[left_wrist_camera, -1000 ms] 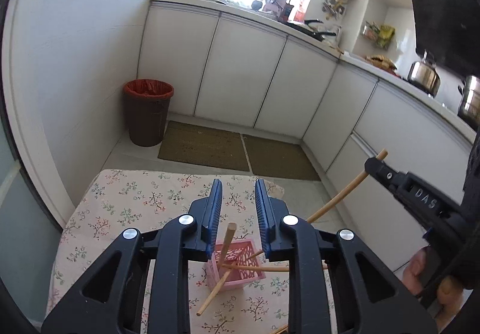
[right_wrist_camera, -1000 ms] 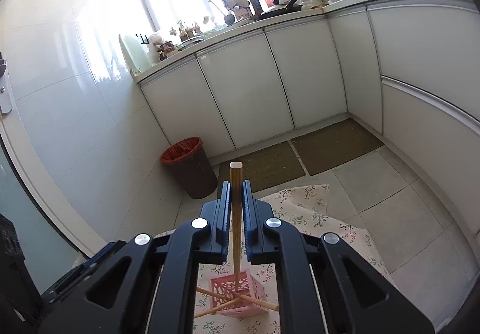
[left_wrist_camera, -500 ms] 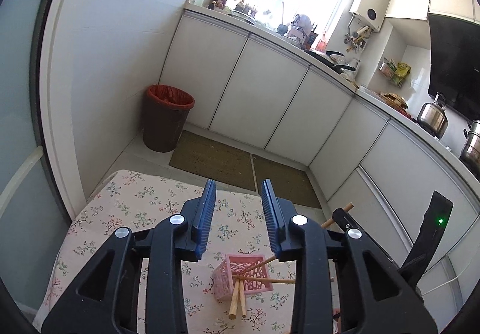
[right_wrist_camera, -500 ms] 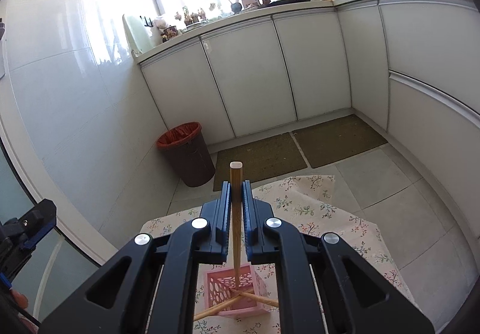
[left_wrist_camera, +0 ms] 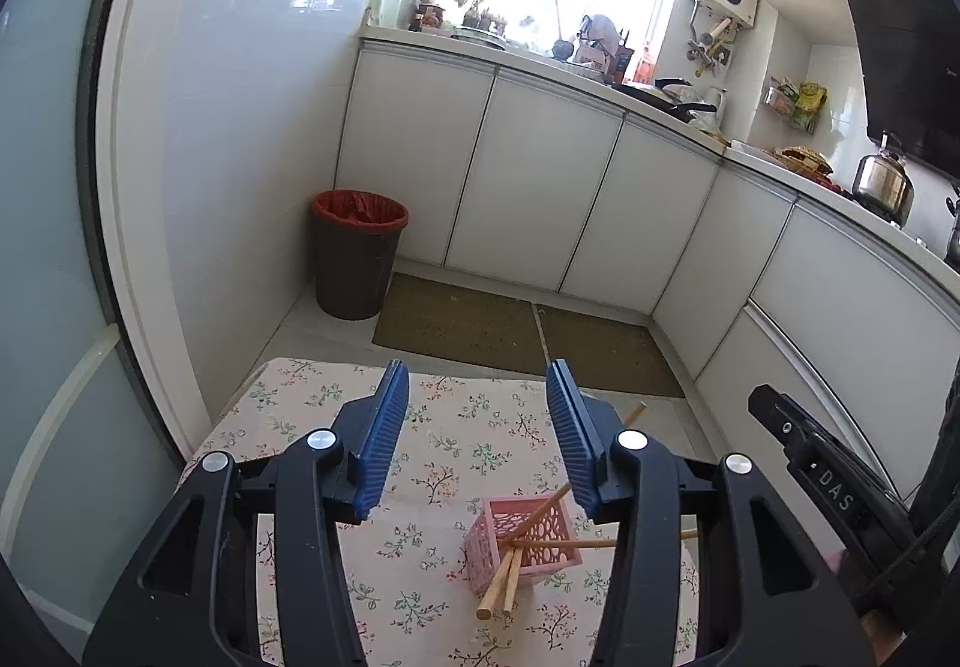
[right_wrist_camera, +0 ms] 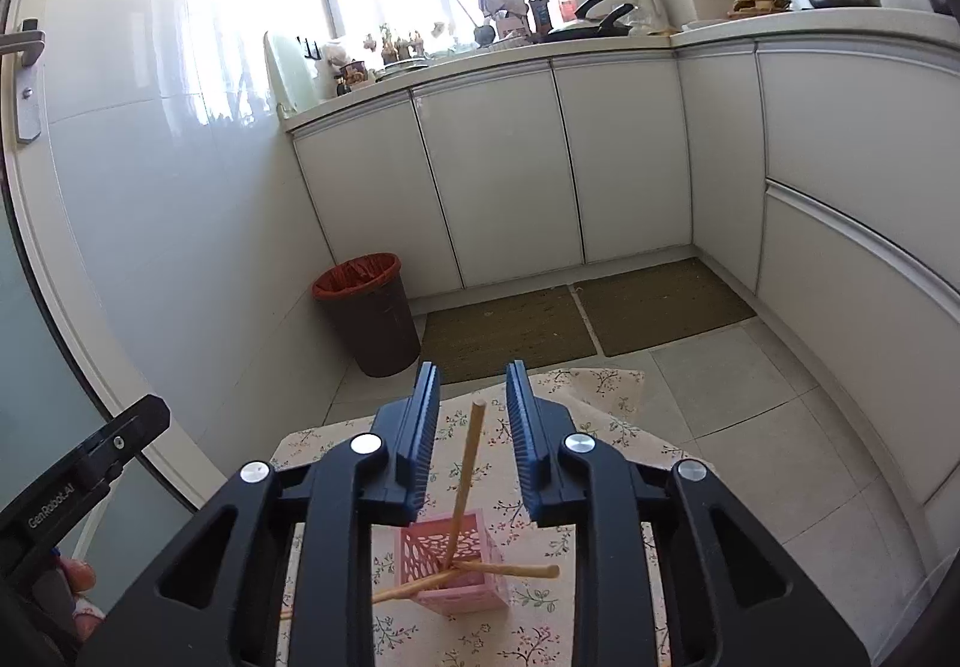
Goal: Organize utensils
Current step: 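Lower both chopsticks into the pink holder and open both grippers, then withdraw both open grippers from the holder back over the pile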
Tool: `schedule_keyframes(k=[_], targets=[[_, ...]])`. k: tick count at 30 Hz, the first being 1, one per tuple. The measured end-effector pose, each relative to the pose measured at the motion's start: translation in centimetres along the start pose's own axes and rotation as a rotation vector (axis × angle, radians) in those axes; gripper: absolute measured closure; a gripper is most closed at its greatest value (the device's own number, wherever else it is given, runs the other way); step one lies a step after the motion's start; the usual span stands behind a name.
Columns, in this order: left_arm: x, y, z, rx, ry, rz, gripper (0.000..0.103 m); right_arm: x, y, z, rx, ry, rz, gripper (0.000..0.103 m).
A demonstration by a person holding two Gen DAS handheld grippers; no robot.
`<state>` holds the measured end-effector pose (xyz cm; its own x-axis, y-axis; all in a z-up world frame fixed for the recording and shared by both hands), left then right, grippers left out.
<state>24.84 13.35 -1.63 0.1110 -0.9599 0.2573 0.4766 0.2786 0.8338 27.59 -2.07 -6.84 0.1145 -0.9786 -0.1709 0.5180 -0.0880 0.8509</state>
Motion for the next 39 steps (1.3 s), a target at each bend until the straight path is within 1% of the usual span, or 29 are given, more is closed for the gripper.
schedule_keyframes(k=[1, 2, 3, 5, 6, 8, 12, 14, 15, 17, 23, 27, 29, 33, 36, 39], targets=[[0.1, -0.1, 0.3, 0.002, 0.001, -0.005, 0.048, 0.2, -0.2, 0.6, 0.001, -0.005, 0.003, 0.070], [0.4, -0.2, 0.6, 0.006, 0.002, -0.012, 0.042, 0.4, -0.4, 1.1, 0.002, -0.011, 0.004, 0.062], [0.6, -0.3, 0.9, 0.012, 0.005, -0.019, 0.040, 0.6, -0.6, 1.6, 0.002, -0.015, 0.003, 0.059], [1.2, -0.6, 1.6, 0.020, 0.006, -0.035, 0.031, 1.1, -1.1, 2.6, -0.002, -0.028, -0.002, 0.054], [1.4, -0.8, 1.9, 0.022, 0.008, -0.043, 0.030, 1.3, -1.3, 3.0, -0.007, -0.038, -0.002, 0.052], [1.8, -1.2, 2.3, 0.021, 0.012, -0.057, 0.025, 1.8, -1.8, 3.7, -0.017, -0.050, -0.013, 0.041], [2.3, -2.2, 2.9, 0.005, 0.015, -0.073, 0.017, 2.7, -2.8, 5.0, -0.023, -0.076, -0.031, 0.031], [2.7, -2.8, 3.2, -0.002, 0.016, -0.088, 0.012, 3.2, -3.3, 5.7, -0.026, -0.081, -0.051, 0.022], [3.0, -3.1, 3.3, -0.004, 0.018, -0.095, 0.011, 3.5, -3.7, 6.0, -0.030, -0.086, -0.058, 0.020], [3.2, -3.5, 3.6, 0.000, 0.020, -0.102, 0.008, 3.9, -4.2, 6.6, -0.037, -0.097, -0.069, 0.014], [3.7, -5.2, 4.1, -0.027, 0.020, -0.122, 0.007, 5.5, -5.8, 7.9, -0.063, -0.134, -0.090, 0.007], [4.0, -6.1, 4.4, -0.036, 0.020, -0.138, 0.007, 6.7, -7.0, 8.5, -0.088, -0.156, -0.119, 0.007], [4.2, -6.8, 4.2, -0.058, 0.016, -0.149, 0.007, 7.4, -7.9, 8.8, -0.106, -0.164, -0.126, 0.007], [5.0, -8.6, 3.1, -0.131, 0.002, -0.191, 0.007, 9.4, -10.2, 9.3, -0.167, -0.170, -0.169, 0.007], [5.9, -10.0, 2.1, -0.188, -0.010, -0.237, 0.007, 11.7, -12.7, 9.5, -0.230, -0.205, -0.223, 0.007], [7.2, -11.5, 0.9, -0.236, -0.015, -0.294, 0.007, 14.7, -15.8, 9.1, -0.318, -0.248, -0.296, 0.007]])
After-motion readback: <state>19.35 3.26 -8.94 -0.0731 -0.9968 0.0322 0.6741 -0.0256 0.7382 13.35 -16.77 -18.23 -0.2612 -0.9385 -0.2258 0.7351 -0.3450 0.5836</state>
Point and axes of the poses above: each gripper's, at about its wrist camera, not at the fingertips, and z roughly against the way its jaws point, x to its right, y to its top, the point moved 3 cm from there along -z, roughly the way its jaws point, and after that the axes turned 2 degrees about -x, right-handed, at the moved point
